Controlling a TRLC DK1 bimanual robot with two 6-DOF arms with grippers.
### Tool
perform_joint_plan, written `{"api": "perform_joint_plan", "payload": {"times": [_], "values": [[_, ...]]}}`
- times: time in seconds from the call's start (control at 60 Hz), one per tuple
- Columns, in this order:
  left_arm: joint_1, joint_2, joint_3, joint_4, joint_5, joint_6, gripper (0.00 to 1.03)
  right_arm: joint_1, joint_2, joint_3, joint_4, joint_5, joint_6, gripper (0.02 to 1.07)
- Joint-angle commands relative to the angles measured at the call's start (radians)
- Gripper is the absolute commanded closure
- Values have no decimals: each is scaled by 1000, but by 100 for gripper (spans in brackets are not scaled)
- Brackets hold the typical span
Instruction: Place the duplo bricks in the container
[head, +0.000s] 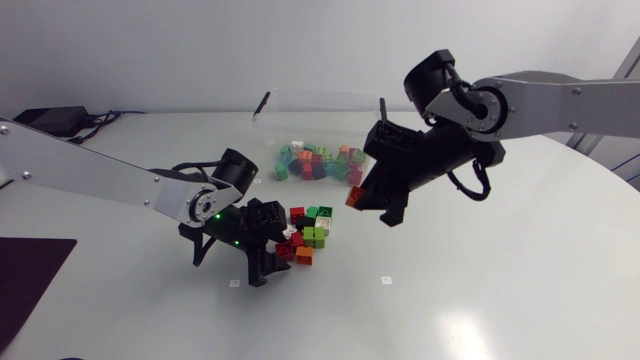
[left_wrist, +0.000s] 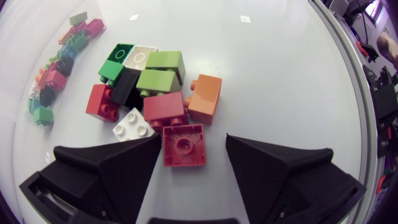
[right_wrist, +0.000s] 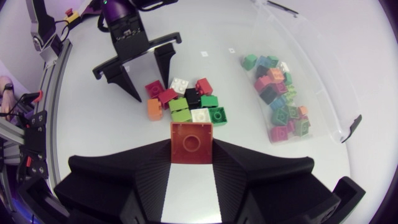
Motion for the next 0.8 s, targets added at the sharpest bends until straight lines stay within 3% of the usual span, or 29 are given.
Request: {"api": "perform_joint_plan", "payload": {"times": [0.0, 0.067, 0.183, 0.517, 0.783], "values": [[-12, 23, 18, 4, 12, -19, 60, -26, -9, 56, 1, -24, 28, 76], [-18, 18, 12, 2, 12, -21, 72, -49, 6, 87, 41, -35, 70, 76], [-21, -15, -2, -21, 3, -21, 79, -84, 49, 144, 99, -56, 143, 76], [-7, -202, -36, -171, -14, -1, 80, -121, 203, 299, 234, -36, 318, 76], [25, -264, 67, -262, -17, -35, 80, -113, 316, 428, 314, 28, 439, 76]]}}
